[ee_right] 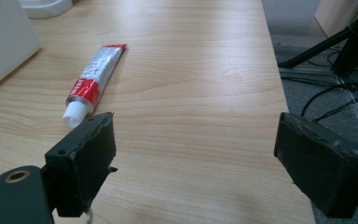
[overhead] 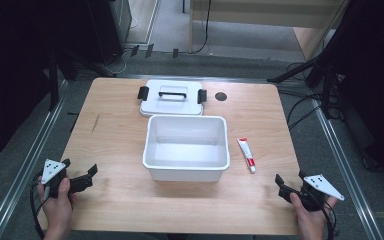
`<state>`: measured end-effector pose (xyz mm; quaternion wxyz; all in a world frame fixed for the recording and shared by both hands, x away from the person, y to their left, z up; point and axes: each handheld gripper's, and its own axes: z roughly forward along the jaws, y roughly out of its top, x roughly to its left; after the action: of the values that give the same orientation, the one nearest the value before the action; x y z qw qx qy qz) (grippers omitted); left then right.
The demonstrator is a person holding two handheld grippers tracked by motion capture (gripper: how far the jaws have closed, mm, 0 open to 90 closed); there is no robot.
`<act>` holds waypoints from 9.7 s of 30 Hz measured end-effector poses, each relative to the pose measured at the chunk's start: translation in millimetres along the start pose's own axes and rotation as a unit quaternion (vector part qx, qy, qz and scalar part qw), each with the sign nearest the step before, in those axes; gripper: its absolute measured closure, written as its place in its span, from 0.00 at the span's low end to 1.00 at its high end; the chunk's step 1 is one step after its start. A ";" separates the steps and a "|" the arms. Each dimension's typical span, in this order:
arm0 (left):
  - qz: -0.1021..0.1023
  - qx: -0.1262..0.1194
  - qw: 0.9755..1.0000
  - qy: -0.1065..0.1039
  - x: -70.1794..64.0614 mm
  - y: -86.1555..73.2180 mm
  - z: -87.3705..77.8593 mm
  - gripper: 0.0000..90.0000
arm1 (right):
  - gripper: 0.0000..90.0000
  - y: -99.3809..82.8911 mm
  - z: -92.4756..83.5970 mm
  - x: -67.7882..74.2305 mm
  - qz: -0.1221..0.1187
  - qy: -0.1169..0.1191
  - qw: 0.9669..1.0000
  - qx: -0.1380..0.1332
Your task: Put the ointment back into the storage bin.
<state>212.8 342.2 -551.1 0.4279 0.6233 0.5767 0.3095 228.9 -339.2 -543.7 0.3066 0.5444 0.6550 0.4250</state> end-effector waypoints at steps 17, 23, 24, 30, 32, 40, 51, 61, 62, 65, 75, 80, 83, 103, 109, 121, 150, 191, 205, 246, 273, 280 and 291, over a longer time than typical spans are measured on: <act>0.006 0.000 1.000 0.003 -1.2 -0.1 -0.2 0.00 | 0.15 19.1 13.1 20.5 -0.023 0.020 0.995 0.093; 0.002 0.000 1.000 0.001 -0.6 0.0 0.1 0.00 | 0.16 29.5 21.8 26.4 -0.050 0.027 0.988 0.142; 0.001 0.000 1.000 -0.001 -0.2 0.0 0.0 0.00 | 0.16 30.2 22.7 26.7 -0.055 0.028 0.987 0.148; 0.005 -0.004 1.000 0.002 -1.0 -0.5 -0.9 0.00 | 0.16 41.4 25.5 28.2 -0.057 0.029 0.980 0.190; 0.009 -0.006 1.000 0.004 -2.2 -0.8 -1.4 0.00 | 0.16 46.8 25.0 28.3 -0.060 0.033 0.976 0.205; 0.002 -0.012 1.000 0.005 -0.6 -1.9 -3.6 0.00 | 0.17 68.4 29.0 31.2 -0.083 0.029 0.948 0.307; 0.016 -0.012 1.000 0.012 -4.0 -1.9 -3.2 0.00 | 0.15 88.4 27.9 33.8 -0.114 0.019 0.909 0.400; 0.020 -0.005 1.000 0.008 -4.0 -1.3 -2.1 0.00 | 0.16 110.3 47.4 43.8 -0.110 0.008 0.895 0.432; 0.018 -0.001 1.000 0.006 -3.5 -1.0 -1.5 0.00 | 0.17 112.0 49.3 45.6 -0.110 0.005 0.894 0.435; 0.017 0.005 1.000 0.008 -3.5 -0.4 -0.5 0.00 | 0.17 114.7 52.4 49.0 -0.114 0.001 0.891 0.440; 0.019 0.008 1.000 0.008 -3.8 0.1 1.0 0.00 | 0.23 127.9 70.9 56.8 -0.107 0.016 0.887 0.450; 0.015 0.009 1.000 0.005 -2.3 0.2 0.6 0.00 | 0.29 138.7 84.5 62.0 -0.097 0.035 0.886 0.453; 0.013 0.007 1.000 0.005 -2.2 0.1 0.3 0.00 | 0.32 141.0 89.4 63.5 -0.091 0.040 0.887 0.451; 0.007 0.004 1.000 0.006 -1.3 -0.3 -0.3 0.00 | 0.57 135.7 131.5 76.6 -0.022 0.049 0.869 0.491; 0.007 0.004 1.000 0.005 -1.0 -0.3 -0.4 0.00 | 0.58 134.3 137.2 80.2 -0.020 0.043 0.866 0.498; 0.005 0.003 1.000 0.003 -0.5 -0.4 -0.7 0.00 | 0.69 123.7 156.2 88.6 -0.016 0.022 0.858 0.513; -0.001 0.003 1.000 -0.002 0.6 -0.6 -1.0 0.00 | 0.81 122.2 159.0 96.2 -0.061 0.012 0.862 0.504; 0.002 0.003 1.000 -0.009 -0.1 -1.7 -3.0 0.00 | 0.81 221.6 114.0 114.2 -0.030 0.062 0.884 0.463; -0.001 0.003 1.000 -0.011 0.2 -1.7 -2.9 0.00 | 0.81 248.3 101.5 126.6 -0.044 0.073 0.891 0.446; -0.001 0.003 1.000 -0.013 0.5 -1.6 -2.9 0.00 | 0.80 242.3 93.4 223.8 -0.288 0.264 0.835 0.387; 0.000 0.002 1.000 -0.012 0.3 -1.7 -2.9 0.00 | 0.80 213.6 99.9 224.0 -0.427 0.301 0.781 0.342; 0.001 0.003 1.000 -0.013 0.5 -1.7 -3.1 0.00 | 0.80 206.3 104.5 224.3 -0.429 0.302 0.776 0.349; 0.000 0.003 1.000 -0.013 0.4 -1.7 -3.1 0.00 | 0.80 194.5 111.4 225.8 -0.427 0.302 0.771 0.364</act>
<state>209.4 343.1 -551.3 0.4333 0.6288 0.5720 0.2995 363.6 -85.6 -406.9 0.0215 0.1232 0.9846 0.1225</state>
